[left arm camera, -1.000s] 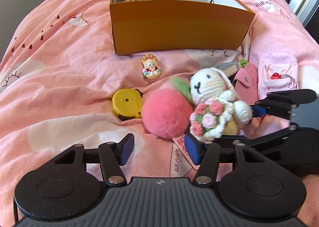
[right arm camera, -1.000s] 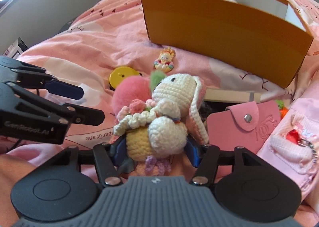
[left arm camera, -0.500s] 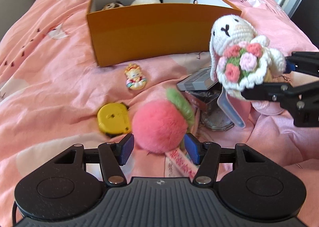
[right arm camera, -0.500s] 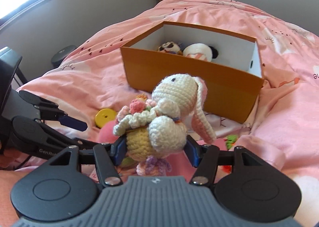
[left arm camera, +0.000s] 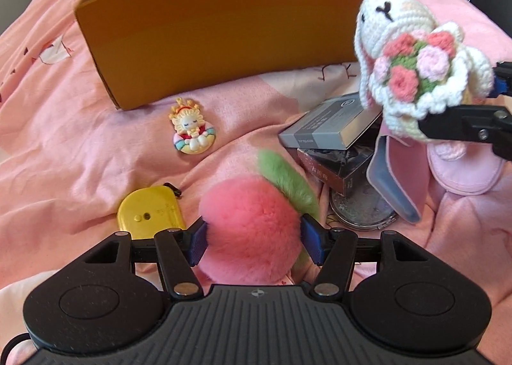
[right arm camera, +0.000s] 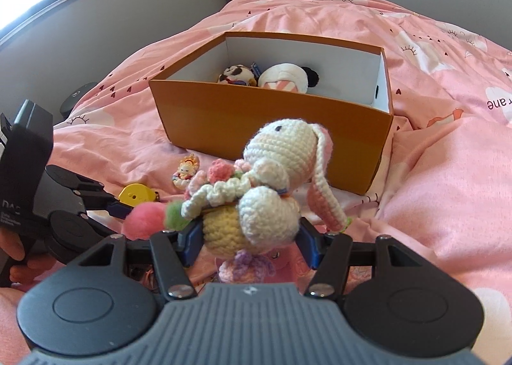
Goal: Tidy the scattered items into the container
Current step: 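Lift the bunny with right tool while left tool lifts the pom-pom toward the box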
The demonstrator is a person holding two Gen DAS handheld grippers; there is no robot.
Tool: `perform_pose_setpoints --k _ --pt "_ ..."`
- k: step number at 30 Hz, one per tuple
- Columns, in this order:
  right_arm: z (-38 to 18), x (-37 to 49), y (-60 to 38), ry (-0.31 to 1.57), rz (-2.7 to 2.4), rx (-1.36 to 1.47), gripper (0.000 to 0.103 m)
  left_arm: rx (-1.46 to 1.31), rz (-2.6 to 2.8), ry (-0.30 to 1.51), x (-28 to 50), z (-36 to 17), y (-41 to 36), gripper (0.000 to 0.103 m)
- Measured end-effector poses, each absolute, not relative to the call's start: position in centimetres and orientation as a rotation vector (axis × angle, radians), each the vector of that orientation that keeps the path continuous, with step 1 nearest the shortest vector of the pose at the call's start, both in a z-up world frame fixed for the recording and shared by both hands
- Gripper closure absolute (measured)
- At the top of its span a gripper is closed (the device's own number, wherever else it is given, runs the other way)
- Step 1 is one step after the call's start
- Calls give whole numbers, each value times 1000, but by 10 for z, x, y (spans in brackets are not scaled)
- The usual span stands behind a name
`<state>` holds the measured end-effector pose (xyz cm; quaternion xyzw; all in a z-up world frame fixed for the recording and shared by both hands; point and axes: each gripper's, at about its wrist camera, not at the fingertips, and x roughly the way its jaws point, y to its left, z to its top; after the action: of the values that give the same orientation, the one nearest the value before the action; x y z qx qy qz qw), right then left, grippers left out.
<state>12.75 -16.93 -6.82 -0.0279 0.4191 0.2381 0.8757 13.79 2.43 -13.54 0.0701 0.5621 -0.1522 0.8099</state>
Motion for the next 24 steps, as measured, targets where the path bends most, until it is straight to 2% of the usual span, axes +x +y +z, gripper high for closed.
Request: perform_pose_setpoints --k 10,24 --pt "-74 136 -172 877 503 -41 40 56 -306 1182 142 -143 36 53" --pt "-57 139 -178 830 505 -46 40 -2 -303 1063 136 -88 45 56"
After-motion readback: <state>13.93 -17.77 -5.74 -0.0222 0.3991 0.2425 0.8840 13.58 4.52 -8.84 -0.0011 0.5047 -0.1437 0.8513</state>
